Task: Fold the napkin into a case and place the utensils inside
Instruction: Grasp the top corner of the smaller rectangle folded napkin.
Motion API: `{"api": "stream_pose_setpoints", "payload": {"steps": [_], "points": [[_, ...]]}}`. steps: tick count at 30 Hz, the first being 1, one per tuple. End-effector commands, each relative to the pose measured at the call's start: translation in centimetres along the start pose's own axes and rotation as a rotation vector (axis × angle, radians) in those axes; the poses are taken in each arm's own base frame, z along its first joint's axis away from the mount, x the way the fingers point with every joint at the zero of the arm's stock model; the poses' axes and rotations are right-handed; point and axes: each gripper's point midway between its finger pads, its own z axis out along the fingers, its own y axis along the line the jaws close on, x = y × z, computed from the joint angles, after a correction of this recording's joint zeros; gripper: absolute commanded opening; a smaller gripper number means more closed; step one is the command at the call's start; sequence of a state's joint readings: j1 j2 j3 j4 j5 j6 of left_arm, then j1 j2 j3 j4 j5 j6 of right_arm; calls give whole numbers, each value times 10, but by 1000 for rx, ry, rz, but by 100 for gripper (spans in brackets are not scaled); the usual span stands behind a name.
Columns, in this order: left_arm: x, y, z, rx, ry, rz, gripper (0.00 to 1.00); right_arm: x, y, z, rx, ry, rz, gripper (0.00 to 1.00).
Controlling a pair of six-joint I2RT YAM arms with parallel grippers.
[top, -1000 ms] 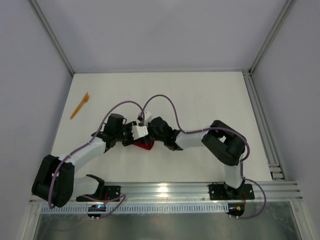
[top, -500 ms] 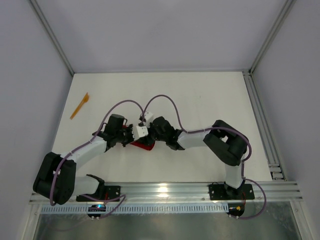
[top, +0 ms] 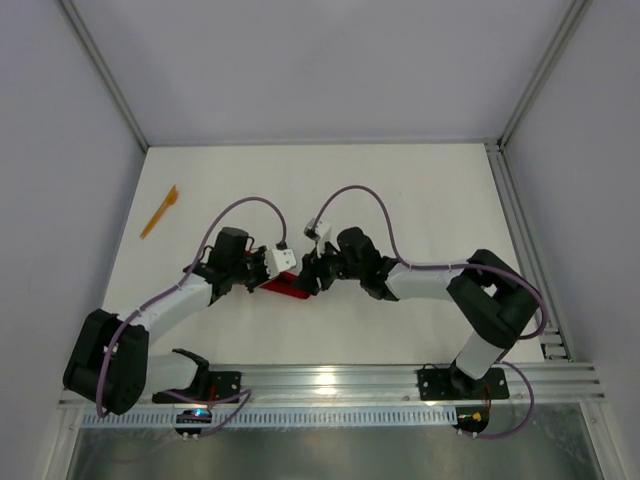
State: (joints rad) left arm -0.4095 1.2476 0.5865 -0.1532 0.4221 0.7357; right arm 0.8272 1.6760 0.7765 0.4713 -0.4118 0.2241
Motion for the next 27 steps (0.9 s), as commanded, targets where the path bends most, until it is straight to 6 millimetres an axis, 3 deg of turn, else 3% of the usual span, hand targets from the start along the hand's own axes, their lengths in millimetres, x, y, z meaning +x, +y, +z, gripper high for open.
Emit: {"api": "stream_pose_setpoints", "payload": {"steps": [1, 5, 7, 8, 10, 12, 14, 20, 27], "points": [[-4, 9, 2, -13, 0, -8, 0, -36, 31, -4, -137, -77, -51, 53], [-1, 10, 4, -18, 8, -11, 0, -49, 34, -13, -139, -138, -78, 53], [-3, 9, 4, -12, -1, -13, 0, -50, 22, -20, -116, -170, -46, 51], [-5, 7, 4, -6, -9, -11, 0, -58, 18, -23, -110, -217, -19, 48], [-7, 5, 3, 7, -20, -12, 0, -54, -3, -23, -68, -227, 33, 28], [-10, 6, 3, 9, -26, -20, 0, -47, -15, -8, -57, -175, 32, 20], [-9, 5, 3, 13, -17, -35, 0, -44, -15, 3, -82, -147, 23, 14], [-13, 5, 3, 20, -26, -56, 0, -7, -13, 25, -107, -45, 14, 11], [-14, 12, 3, -5, -17, -95, 0, 12, 1, 32, -133, -8, -5, 8]]}}
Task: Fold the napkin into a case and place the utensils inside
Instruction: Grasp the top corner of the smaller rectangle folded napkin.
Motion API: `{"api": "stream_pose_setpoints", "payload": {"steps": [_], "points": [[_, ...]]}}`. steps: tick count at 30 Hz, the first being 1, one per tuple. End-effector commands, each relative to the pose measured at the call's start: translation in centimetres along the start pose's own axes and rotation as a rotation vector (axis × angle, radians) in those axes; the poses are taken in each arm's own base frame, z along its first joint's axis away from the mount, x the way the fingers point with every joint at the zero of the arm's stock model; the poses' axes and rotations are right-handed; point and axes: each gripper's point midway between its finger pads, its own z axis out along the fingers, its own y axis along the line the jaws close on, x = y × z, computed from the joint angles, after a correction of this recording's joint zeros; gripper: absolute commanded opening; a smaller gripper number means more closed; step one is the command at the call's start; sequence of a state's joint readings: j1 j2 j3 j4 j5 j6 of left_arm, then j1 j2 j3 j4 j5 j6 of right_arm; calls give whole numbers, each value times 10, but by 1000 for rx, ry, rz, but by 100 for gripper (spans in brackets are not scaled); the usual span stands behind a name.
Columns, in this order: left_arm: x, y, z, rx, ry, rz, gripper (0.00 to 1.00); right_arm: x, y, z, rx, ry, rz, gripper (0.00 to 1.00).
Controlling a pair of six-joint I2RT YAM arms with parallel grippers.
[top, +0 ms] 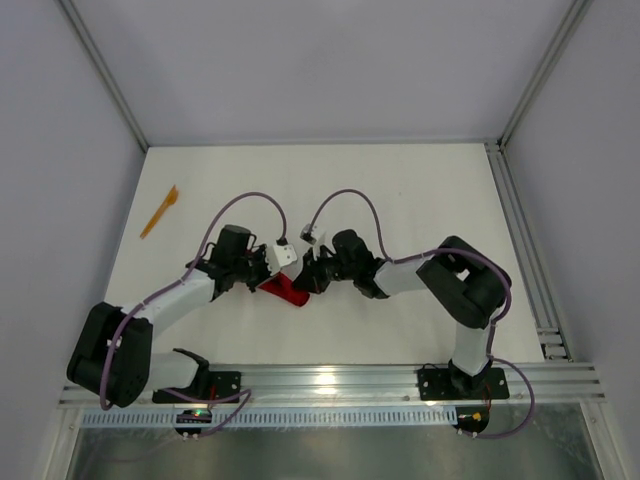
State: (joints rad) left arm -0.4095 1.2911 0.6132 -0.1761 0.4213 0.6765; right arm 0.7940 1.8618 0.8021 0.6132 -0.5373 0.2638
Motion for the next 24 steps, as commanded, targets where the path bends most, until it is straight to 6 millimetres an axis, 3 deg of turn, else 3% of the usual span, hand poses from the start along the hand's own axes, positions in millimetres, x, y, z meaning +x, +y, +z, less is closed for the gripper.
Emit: {"api": "stream_pose_setpoints", "payload": {"steps": [1, 5, 13, 24], "points": [[-19, 14, -2, -30, -44, -30, 0, -12, 13, 9, -39, -28, -75, 8], [-19, 11, -1, -17, -47, -42, 0, -14, 14, 17, -29, -33, -85, 15], [-25, 4, -2, 25, -62, -81, 0, -16, 1, 29, 28, -42, -70, 37], [-21, 2, -1, 38, -37, -112, 0, -20, 6, 38, 30, -69, -55, 53]]}}
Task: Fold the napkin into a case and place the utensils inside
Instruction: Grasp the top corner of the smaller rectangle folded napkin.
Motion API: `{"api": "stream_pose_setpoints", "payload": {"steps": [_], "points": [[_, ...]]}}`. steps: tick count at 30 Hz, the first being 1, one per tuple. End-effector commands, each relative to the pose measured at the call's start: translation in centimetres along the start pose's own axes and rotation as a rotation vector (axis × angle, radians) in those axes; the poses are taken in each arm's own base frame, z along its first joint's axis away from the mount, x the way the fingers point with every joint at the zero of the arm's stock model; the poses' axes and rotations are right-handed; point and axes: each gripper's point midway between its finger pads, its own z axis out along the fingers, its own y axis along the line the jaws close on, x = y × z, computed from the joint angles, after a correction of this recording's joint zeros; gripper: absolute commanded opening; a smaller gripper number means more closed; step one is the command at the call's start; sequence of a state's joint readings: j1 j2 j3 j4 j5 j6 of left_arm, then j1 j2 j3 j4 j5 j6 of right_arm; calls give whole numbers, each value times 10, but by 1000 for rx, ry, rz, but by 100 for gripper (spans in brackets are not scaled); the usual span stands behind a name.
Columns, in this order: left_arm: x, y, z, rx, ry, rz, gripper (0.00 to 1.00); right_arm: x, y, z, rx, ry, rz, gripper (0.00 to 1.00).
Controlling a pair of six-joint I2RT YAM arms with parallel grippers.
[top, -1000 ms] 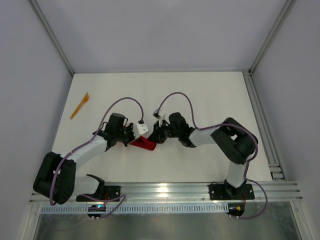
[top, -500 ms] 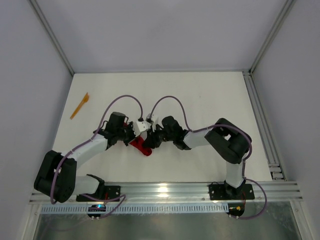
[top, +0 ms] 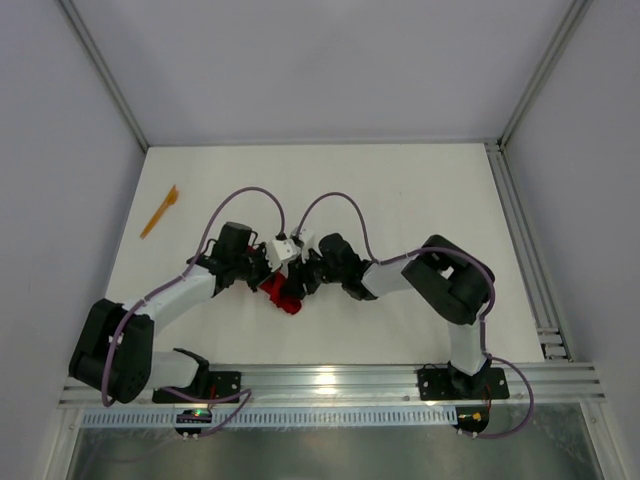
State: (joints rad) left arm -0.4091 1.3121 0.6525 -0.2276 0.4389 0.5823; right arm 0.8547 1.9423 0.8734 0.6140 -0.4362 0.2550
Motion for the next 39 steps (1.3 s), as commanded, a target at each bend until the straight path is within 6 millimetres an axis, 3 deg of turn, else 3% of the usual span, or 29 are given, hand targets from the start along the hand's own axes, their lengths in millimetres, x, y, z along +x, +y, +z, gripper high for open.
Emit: {"api": "stream_pose_setpoints", "payload": {"steps": [1, 7, 18, 25, 32, 39], "points": [[-18, 6, -1, 7, -44, -9, 0, -26, 10, 10, -24, -78, -29, 54], [-14, 11, 1, -15, -19, -19, 0, -25, 16, -3, -16, -110, -65, 57], [-9, -9, -5, 61, -40, 73, 0, -46, 23, -27, -68, -253, -104, 58], [-8, -10, -5, 68, -30, 59, 0, -53, 19, -38, -4, -229, -173, 58], [-11, -7, -5, 61, -35, 34, 0, -36, 28, -18, 3, -173, -190, 62], [-12, -11, -5, 74, -45, 40, 0, -30, 14, -11, 69, -142, -187, 62]]}}
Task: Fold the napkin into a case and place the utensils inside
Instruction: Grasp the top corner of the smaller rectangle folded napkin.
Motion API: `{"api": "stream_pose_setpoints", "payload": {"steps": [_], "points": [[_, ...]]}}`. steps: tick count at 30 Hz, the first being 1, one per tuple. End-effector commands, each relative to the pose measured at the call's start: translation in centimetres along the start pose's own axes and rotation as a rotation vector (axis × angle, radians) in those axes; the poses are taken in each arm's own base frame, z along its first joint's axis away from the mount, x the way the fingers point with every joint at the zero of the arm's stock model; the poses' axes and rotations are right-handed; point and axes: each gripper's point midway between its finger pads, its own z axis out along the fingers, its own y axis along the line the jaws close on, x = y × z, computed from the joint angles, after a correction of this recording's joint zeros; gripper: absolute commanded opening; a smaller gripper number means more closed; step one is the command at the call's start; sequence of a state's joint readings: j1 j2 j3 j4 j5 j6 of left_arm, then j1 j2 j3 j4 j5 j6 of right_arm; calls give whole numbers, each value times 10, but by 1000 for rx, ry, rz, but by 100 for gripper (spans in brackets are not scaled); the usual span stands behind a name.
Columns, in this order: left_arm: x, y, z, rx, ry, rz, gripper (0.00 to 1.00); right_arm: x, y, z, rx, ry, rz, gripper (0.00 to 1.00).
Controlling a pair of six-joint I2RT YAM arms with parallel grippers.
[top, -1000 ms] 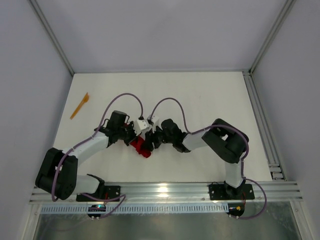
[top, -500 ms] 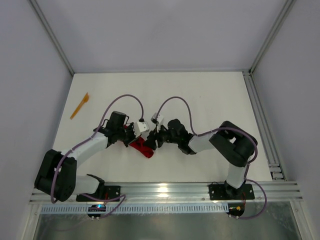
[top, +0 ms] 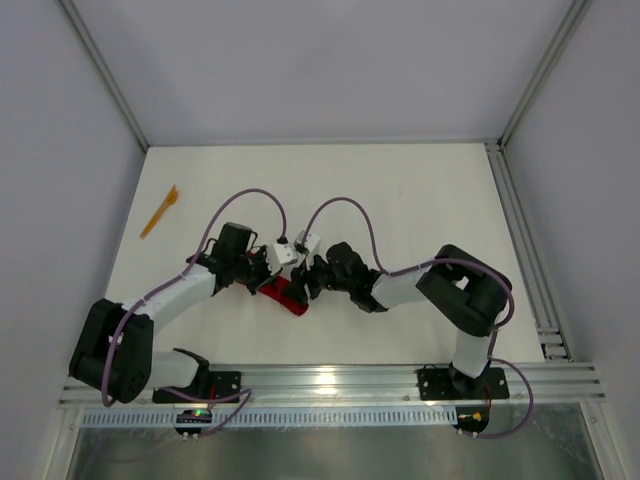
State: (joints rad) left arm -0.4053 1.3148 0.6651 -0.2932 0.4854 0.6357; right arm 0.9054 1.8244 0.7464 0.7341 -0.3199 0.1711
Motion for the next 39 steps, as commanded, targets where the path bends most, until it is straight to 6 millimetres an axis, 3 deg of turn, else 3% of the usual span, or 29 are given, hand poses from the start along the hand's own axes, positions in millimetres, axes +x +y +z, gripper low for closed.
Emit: {"api": "stream_pose_setpoints", "payload": {"steps": [1, 5, 10, 19, 20, 22, 27, 39], "points": [[-16, 0, -3, 13, -61, 12, 0, -13, -4, 12, 28, -25, -40, 62], [-23, -4, -3, 40, -84, -18, 0, -5, -4, 21, 58, -1, -39, 62], [-27, -8, -4, 61, -98, -39, 0, 2, -12, 18, 108, -11, -11, 62], [-26, 3, -6, 18, -71, -90, 0, 24, -13, 10, 131, 10, 17, 61], [-24, 4, -6, 11, -63, -90, 0, 15, -10, 7, 126, -31, 14, 62], [-22, 3, -4, 15, -59, -86, 0, 19, -8, -2, 122, -35, 16, 62], [-20, -2, -5, 39, -55, -70, 0, 0, 8, -10, 61, -66, -5, 63], [-19, 1, -4, 21, -46, -95, 0, -19, 13, -5, 60, -99, 10, 63]]}}
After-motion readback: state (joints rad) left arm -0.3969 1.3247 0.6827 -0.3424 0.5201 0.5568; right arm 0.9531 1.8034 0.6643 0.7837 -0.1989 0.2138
